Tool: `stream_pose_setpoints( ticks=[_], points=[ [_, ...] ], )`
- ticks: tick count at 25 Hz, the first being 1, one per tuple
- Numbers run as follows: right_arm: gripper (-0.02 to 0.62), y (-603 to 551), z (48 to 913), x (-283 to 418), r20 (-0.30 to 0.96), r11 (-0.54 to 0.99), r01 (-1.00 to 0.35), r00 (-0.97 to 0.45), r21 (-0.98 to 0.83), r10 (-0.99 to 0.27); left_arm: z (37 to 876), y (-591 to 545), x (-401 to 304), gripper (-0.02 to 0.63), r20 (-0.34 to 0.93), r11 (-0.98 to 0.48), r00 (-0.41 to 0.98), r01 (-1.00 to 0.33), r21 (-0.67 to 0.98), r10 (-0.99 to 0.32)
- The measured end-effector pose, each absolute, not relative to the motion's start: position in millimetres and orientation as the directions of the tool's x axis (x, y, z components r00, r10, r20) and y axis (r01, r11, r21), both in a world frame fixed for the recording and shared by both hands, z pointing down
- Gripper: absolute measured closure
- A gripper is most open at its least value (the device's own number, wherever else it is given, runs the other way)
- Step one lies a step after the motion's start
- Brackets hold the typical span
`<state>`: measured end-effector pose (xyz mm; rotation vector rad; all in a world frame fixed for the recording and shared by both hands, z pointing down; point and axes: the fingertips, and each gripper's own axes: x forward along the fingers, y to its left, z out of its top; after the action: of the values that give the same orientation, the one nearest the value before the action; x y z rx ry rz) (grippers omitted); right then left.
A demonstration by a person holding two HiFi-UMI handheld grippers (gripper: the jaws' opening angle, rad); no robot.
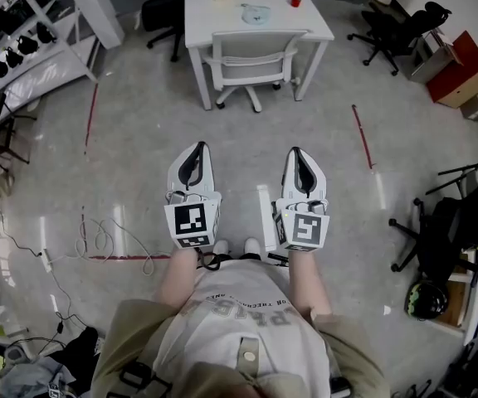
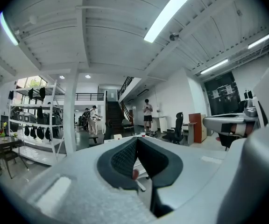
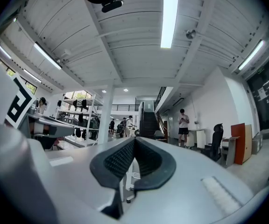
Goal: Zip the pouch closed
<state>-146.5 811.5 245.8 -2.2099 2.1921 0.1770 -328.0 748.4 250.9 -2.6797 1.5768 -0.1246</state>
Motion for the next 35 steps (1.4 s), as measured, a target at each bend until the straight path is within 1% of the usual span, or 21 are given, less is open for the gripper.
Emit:
stream_pose_setpoints(
  ticks=[5,6,7,9,10,11,12,15,27,35],
  points=[
    [0.595,809.6,251.3,-113.0,-0.115,0.016,-0.999,-0.012,-0.036,-0.993,255.4,747.4,-301.2,0.598,0.084,-0.489,0.485,-0.872,-0.038,-0.871],
    [0.549,808.3,252.8,-105.7,-0.109,0.023,-0.999,-0.018,-0.046,-0.994,255.9,746.8,-295.0,0.597,0.090,-0.486,0.482,-0.873,-0.034,-0.872],
    [0.460,806.6,253.9,-99.5,-0.105,0.034,-0.998,-0.028,-0.055,-0.994,255.8,745.7,-289.6,0.597,0.093,-0.482,0.478,-0.876,-0.031,-0.874],
    [0.398,803.0,255.1,-91.0,-0.103,0.058,-0.996,-0.050,-0.071,-0.993,255.6,743.2,-281.6,0.591,0.102,-0.480,0.476,-0.877,-0.022,-0.874],
    [0.363,801.2,255.8,-88.4,-0.103,0.072,-0.994,-0.064,-0.076,-0.993,256.5,742.0,-277.9,0.542,0.109,-0.483,0.479,-0.876,-0.014,-0.871],
    [0.342,799.3,256.9,-85.9,-0.104,0.086,-0.993,-0.077,-0.081,-0.992,257.9,740.7,-274.2,0.471,0.116,-0.485,0.481,-0.875,-0.006,-0.869],
    [0.335,797.4,258.4,-83.0,-0.103,0.099,-0.991,-0.090,-0.085,-0.991,259.4,739.3,-270.4,0.437,0.121,-0.484,0.480,-0.875,0.000,-0.869],
    [0.318,793.2,263.9,-73.2,-0.093,0.128,-0.987,-0.119,-0.095,-0.989,261.9,736.5,-260.6,0.397,0.133,-0.477,0.474,-0.879,0.013,-0.870],
    [0.318,764.1,282.2,-57.0,-0.062,0.120,-0.984,-0.113,-0.129,-0.992,280.4,706.9,-256.3,0.397,0.196,-0.471,0.460,-0.882,-0.011,-0.866],
    [0.318,716.1,287.0,-58.2,-0.040,0.083,-0.992,-0.080,-0.096,-0.996,288.4,640.2,-254.5,0.399,0.181,-0.498,0.493,-0.867,0.021,-0.851]
  ],
)
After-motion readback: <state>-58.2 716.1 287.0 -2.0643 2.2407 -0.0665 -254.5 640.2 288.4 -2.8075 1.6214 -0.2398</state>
